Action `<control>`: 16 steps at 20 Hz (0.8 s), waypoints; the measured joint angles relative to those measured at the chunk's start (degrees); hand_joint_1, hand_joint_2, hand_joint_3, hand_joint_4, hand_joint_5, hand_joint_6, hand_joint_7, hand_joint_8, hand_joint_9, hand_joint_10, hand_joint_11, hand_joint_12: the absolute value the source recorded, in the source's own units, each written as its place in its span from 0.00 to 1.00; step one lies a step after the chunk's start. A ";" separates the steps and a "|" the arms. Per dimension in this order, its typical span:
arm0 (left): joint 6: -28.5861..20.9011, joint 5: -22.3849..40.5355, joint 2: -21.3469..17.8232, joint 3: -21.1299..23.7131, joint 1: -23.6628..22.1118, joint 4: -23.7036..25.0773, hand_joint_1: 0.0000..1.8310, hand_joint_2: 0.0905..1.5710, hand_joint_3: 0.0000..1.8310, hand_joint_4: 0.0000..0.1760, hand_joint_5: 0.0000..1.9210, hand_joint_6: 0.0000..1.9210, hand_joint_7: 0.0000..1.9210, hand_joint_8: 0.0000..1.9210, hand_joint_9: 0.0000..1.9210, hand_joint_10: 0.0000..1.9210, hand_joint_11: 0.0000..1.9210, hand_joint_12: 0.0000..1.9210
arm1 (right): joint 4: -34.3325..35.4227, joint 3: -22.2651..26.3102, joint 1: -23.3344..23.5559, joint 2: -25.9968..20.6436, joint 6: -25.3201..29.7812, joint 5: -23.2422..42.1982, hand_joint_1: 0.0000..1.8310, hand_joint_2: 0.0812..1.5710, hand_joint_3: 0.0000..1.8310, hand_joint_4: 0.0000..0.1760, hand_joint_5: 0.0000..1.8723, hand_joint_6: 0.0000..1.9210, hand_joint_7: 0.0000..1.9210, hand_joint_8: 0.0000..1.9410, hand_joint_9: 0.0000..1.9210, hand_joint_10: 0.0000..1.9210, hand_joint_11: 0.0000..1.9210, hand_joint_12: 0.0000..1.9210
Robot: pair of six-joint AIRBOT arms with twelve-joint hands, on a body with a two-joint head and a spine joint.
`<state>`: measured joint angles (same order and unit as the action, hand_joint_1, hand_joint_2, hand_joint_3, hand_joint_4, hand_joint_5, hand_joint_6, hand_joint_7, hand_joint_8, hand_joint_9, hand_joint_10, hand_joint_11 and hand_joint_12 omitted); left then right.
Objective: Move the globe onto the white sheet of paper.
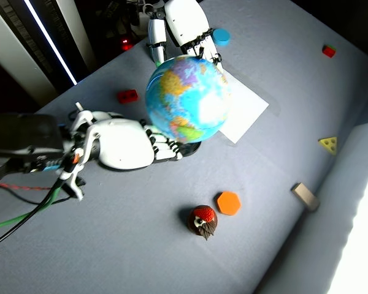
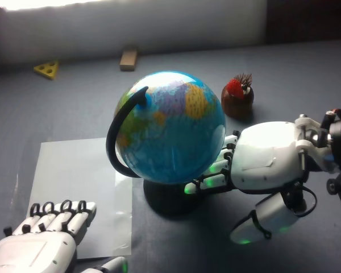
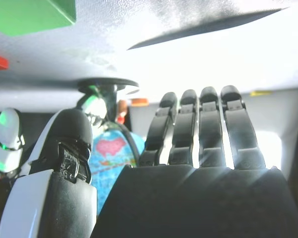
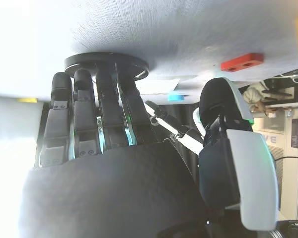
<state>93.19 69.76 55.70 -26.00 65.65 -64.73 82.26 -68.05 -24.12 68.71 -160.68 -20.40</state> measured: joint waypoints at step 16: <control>-0.50 -0.02 -0.87 0.28 -0.31 -0.22 0.00 0.78 0.00 0.00 0.00 0.00 0.00 0.00 0.00 0.00 0.00 0.00 | 0.17 -0.09 3.76 14.38 -1.36 14.97 0.00 0.74 0.00 0.00 0.08 0.00 0.08 0.00 0.08 0.00 0.00 0.16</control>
<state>92.68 69.73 54.83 -25.71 65.34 -64.95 82.43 -68.14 -20.36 83.09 -162.04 -5.43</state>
